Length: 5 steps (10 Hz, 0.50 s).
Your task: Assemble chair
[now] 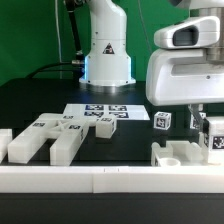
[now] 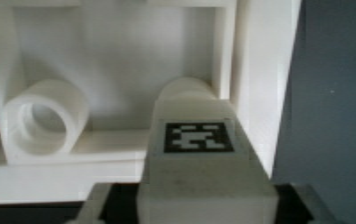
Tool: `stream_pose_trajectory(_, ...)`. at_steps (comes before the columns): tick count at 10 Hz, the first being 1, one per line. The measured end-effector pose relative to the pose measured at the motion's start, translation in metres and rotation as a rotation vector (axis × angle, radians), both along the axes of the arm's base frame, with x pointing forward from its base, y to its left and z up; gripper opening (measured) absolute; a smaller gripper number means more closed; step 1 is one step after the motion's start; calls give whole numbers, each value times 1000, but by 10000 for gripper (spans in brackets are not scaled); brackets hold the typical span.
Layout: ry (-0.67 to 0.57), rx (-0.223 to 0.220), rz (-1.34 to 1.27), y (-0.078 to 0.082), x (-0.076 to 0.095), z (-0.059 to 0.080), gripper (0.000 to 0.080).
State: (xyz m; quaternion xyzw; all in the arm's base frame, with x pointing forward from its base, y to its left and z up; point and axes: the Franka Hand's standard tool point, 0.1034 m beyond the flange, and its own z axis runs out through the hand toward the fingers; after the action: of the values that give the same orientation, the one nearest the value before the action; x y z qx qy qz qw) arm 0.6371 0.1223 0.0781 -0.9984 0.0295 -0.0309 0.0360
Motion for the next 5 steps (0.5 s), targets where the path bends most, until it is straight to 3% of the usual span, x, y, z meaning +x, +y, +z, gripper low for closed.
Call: stream_pose_trajectory(5,41,50,-515,0,0,-1,290)
